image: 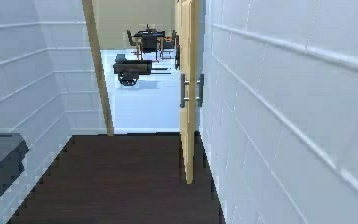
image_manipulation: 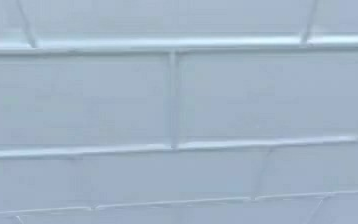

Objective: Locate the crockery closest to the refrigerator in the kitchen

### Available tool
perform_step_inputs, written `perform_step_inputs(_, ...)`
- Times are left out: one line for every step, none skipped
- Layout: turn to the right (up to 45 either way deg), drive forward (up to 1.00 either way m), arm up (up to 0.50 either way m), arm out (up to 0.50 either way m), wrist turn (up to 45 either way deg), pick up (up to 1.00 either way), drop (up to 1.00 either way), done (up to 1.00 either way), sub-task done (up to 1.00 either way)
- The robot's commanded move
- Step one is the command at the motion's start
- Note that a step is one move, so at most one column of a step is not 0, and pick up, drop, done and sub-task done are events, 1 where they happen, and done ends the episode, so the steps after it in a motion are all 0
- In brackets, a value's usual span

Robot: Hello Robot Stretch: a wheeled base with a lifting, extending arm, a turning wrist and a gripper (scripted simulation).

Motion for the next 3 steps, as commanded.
perform_step_inputs(0.0,0.75,0.00,0.00,0.0,0.00,0.00,0.00,0.00)
perform_step_inputs(-39.0,0.00,0.00,0.00,0.0,0.00,0.00,0.00,0.00)
perform_step_inputs(0.0,0.55,0.00,0.00,0.0,0.00,0.00,0.00,0.00)
